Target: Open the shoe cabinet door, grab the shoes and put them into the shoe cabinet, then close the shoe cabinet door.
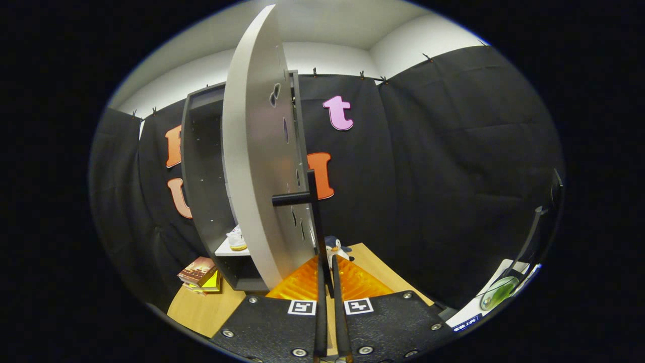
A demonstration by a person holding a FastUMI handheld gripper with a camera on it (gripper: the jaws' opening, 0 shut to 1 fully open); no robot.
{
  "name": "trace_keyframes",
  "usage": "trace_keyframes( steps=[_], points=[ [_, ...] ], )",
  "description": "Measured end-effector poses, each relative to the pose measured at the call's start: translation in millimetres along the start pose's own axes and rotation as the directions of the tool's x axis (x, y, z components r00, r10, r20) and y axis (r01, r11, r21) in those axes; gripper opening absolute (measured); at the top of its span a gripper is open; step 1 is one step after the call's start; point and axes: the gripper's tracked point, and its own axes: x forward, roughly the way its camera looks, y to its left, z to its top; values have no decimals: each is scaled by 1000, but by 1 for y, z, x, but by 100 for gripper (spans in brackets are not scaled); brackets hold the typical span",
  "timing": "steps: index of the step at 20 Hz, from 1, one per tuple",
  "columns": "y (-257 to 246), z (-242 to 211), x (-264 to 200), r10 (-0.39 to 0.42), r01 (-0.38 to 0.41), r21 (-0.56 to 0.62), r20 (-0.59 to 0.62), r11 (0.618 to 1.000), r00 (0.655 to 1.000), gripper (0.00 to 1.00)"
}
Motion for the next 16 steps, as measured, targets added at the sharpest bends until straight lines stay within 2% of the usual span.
trace_keyframes(
  steps=[3,6,10,11,13,16],
  points=[
    [-25,6,1,-78,80,-49,34,996,996,7],
    [-36,11,-2,-136,139,-42,62,989,989,8],
    [-25,23,1,-107,110,-16,126,994,986,16],
    [-22,30,4,-103,106,-10,160,994,982,21],
    [-10,41,10,-62,65,-7,221,998,973,30],
    [3,47,13,7,5,-47,267,999,964,36]
  ],
)
